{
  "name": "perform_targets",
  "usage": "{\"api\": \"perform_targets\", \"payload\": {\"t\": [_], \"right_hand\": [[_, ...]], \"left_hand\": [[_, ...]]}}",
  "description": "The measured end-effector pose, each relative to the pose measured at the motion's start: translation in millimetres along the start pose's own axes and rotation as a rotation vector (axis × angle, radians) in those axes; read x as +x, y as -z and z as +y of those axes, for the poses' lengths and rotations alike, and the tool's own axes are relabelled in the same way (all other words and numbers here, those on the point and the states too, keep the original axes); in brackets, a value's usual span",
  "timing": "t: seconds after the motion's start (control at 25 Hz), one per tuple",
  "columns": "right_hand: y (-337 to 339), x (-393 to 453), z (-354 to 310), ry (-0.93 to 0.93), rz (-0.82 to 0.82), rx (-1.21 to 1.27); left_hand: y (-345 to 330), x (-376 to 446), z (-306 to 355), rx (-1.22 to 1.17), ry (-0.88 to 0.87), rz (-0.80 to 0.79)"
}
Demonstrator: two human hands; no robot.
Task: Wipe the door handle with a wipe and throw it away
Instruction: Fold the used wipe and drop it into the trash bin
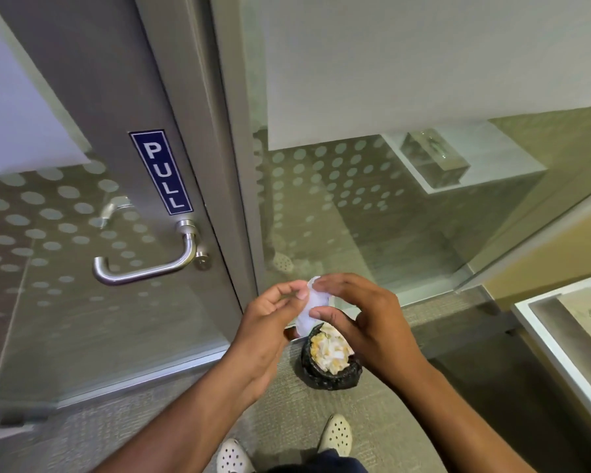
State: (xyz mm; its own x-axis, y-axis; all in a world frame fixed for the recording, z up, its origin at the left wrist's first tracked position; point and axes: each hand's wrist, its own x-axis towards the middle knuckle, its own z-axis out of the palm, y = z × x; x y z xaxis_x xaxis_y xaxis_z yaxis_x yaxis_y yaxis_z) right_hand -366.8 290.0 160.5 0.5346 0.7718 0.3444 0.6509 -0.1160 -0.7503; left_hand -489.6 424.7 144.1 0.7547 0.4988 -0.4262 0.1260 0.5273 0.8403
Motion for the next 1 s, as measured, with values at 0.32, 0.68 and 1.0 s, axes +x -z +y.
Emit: {"api": "perform_targets", "payload": {"t": [0.32,0.68,1.0], "right_hand": [[19.3,-8.5,42.5,-0.345,0.083,0.235],[7.2,-35.0,114.1,-0.400,0.125,0.272],[-32.1,-59.6,226.4,-0.396,0.247,0.058]], "left_hand": [[-31.7,28.1,-22.4,0.109,-0.110,-0.041],[-63.4,83.7,-85.7,0.171,-0.052,0.114],[-51.8,145.3,-169.0,0.394,0.061,0.063]]}}
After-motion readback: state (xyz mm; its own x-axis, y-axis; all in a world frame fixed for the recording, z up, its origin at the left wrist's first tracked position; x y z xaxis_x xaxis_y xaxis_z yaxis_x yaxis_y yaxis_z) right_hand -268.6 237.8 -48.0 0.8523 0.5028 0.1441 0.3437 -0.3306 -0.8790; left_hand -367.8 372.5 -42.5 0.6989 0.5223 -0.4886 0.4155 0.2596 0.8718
